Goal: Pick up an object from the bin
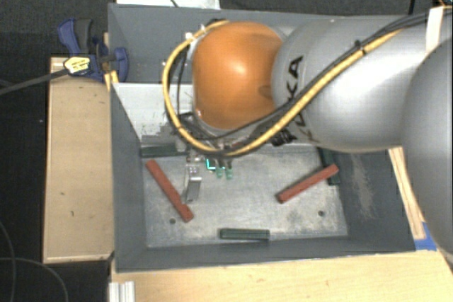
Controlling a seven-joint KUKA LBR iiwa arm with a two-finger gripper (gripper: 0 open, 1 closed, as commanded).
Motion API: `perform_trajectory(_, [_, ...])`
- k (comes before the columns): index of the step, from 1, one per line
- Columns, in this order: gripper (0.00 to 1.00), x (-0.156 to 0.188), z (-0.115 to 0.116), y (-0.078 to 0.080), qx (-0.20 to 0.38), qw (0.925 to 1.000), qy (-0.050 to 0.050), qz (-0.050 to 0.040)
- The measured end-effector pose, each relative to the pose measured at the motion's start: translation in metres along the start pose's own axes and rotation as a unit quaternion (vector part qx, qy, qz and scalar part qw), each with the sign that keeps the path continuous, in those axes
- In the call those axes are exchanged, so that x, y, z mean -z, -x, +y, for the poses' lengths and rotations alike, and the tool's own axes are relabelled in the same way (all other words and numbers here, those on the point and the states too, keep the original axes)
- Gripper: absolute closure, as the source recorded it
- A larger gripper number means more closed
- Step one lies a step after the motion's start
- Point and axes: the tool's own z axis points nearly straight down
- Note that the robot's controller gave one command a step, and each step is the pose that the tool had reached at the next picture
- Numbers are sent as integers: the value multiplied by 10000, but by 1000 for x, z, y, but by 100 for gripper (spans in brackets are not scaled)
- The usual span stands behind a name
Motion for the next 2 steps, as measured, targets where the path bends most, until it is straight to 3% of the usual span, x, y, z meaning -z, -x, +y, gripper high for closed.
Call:
perform_trajectory(1, [0, -114, -63, -18, 1333, 9911, -11, 28])
perform_trajectory(2, [0, -148, -25, -17, 322, 9995, -7, 22])
